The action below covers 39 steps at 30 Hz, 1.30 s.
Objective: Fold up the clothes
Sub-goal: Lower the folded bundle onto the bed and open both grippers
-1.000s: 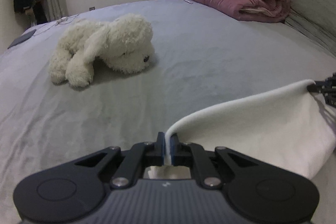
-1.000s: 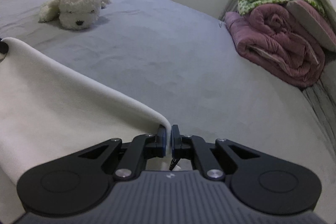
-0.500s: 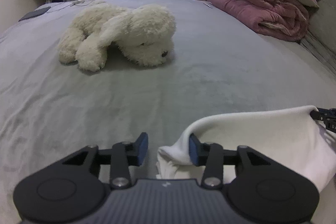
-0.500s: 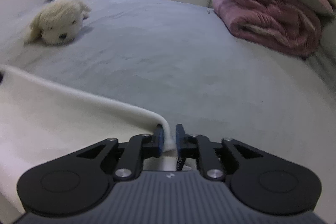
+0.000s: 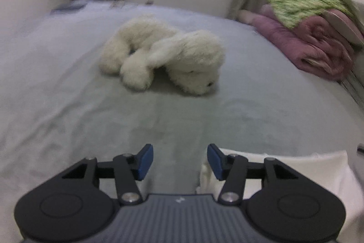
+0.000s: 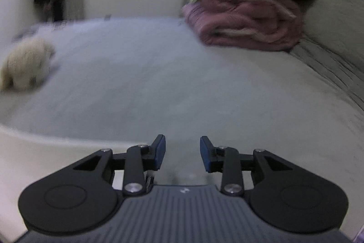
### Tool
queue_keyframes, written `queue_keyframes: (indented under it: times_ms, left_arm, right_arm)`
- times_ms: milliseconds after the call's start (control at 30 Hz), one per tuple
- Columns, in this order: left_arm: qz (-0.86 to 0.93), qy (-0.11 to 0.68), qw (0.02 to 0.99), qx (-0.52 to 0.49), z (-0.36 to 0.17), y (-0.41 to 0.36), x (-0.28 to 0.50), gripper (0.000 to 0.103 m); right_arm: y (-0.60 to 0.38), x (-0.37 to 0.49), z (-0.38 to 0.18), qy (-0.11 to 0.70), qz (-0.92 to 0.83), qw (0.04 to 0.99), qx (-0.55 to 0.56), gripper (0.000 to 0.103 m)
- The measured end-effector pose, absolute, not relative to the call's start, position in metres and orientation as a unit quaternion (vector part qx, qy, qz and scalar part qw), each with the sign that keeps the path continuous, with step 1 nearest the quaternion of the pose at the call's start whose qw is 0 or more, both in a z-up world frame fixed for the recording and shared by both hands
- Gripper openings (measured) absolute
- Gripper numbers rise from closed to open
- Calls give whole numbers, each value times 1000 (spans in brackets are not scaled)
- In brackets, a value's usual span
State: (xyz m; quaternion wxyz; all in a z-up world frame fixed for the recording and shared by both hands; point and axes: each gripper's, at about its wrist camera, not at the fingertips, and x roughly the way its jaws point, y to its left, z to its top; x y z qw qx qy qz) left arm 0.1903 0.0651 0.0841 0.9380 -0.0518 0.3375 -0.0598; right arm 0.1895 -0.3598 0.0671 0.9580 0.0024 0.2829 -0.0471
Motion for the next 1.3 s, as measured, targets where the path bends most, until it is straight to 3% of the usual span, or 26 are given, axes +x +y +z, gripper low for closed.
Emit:
queue_keyframes:
  times_ms: [200,333,467,667,900,1100,1300]
  left_arm:
    - [-128,291,948,-7,84,14,158,54]
    - [-115,328,938,13,61,-14,177,54]
    - [-73,349,934,19,43,-10,198,51]
    - [-68,351,934,15,35,-14,209,51]
    - [-98,309,946,0,61,-28,191,51]
    - [-94,329,940,-3,53,-40,196,51]
    - [-89,349,933,-7,45,-52,202,53]
  right_arm:
    - [-337,161,75,266,46,963,17,31]
    - [-301,169,57,305,81,948,-24,31]
    - [-293,185,34,347,46,935,-51,27]
    - [-298,180,27,340,26,939,-40,30]
    - [-263,175,42,309,53,948,-50,31]
    - [-239,200,38,322,77,944,-8,31]
    - [-228,204,20,337,60,938,-54,31]
